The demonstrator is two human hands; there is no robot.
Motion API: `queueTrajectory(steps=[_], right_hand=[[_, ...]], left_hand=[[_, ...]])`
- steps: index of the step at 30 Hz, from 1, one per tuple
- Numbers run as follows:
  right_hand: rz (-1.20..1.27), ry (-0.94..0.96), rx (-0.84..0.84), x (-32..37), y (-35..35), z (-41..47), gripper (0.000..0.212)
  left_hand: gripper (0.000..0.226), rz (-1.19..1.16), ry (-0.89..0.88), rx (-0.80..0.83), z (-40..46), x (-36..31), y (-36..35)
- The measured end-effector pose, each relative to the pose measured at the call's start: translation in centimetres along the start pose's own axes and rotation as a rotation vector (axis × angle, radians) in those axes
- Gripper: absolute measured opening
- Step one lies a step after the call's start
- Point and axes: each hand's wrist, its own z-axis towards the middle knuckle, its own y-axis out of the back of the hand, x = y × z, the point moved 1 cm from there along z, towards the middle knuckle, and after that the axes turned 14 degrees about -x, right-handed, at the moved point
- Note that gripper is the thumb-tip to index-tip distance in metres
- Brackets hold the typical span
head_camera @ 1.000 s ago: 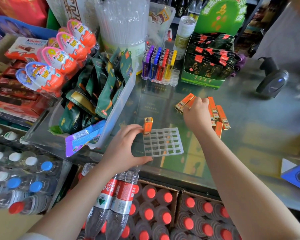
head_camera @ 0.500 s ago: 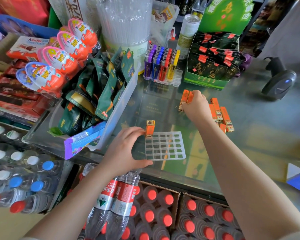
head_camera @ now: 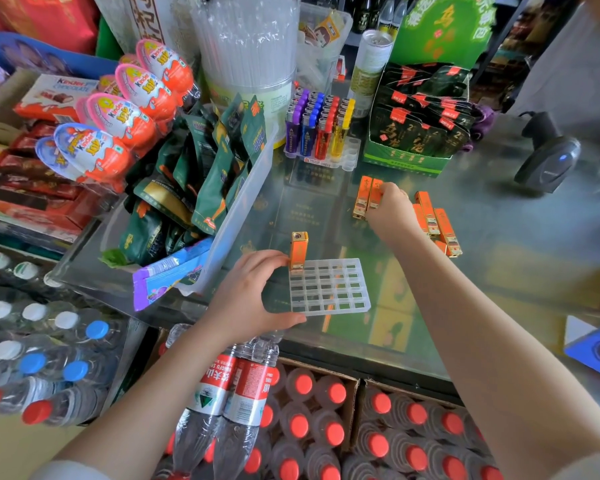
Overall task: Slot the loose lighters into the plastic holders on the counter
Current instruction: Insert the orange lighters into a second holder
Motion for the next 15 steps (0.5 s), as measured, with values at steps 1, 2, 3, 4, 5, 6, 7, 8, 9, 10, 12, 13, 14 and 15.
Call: queueTrajectory(steps=[1,2,3,4,5,6,7,8,9,10,12,13,14,15], right_hand=[[-0.03,0.012,0.008,-0.1,-0.1,0.0,0.042],[-0.055,0.025,0.006,-0.1,-0.2,-0.1,0.04],[-0.068,0.032,-0.007,-0.2,-0.4,-0.1,0.038],[-0.068,0.034,-0.023,-0.1,-0.5,-0.1,0.036],[-0.067,0.037,-0.036,-0.1,-0.6,0.1,0.034],[-0.069,0.044,-0.042,0.0,-0.6,0.2,0.033],[-0.073,0.048,-0.042,0.1,-0.7,0.5,0.032],[-0.076,0.047,-0.041,0.2,-0.8,0.8,0.031],[-0.082,0.043,-0.042,0.3,-0.9,1.1,0.031],[-0.094,0.041,-0.047,0.4,-1.0,1.3,0.031],[-0.16,0.043,-0.074,0.7,-1.0,1.9,0.033],[-0.212,0.046,-0.09,0.8,-0.9,2.1,0.035],[-0.261,0.046,-0.104,0.9,-0.7,2.3,0.037],[-0.299,0.041,-0.111,0.9,-0.5,2.6,0.037]], left_hand=[[0.087,0.002,-0.006,-0.001,0.0,0.0,0.0],[0.087,0.006,-0.011,-0.001,0.0,0.0,0.0],[0.087,0.009,-0.013,0.003,0.0,-0.1,0.0],[0.087,0.01,-0.014,0.004,0.0,-0.1,0.0],[0.087,0.009,-0.013,0.003,0.0,0.0,0.0],[0.087,0.009,-0.013,0.004,0.0,0.0,0.0],[0.087,0.011,-0.013,0.006,0.1,0.1,-0.1],[0.087,0.015,-0.014,0.007,0.1,0.1,-0.1],[0.086,0.019,-0.015,0.007,0.1,0.2,-0.1],[0.086,0.021,-0.017,0.005,0.0,0.2,-0.1],[0.086,0.025,-0.022,0.004,0.0,0.3,-0.1],[0.086,0.026,-0.024,0.004,0.0,0.3,-0.1],[0.085,0.026,-0.025,0.001,0.0,0.3,-0.1],[0.085,0.025,-0.025,-0.001,0.0,0.3,-0.1]])
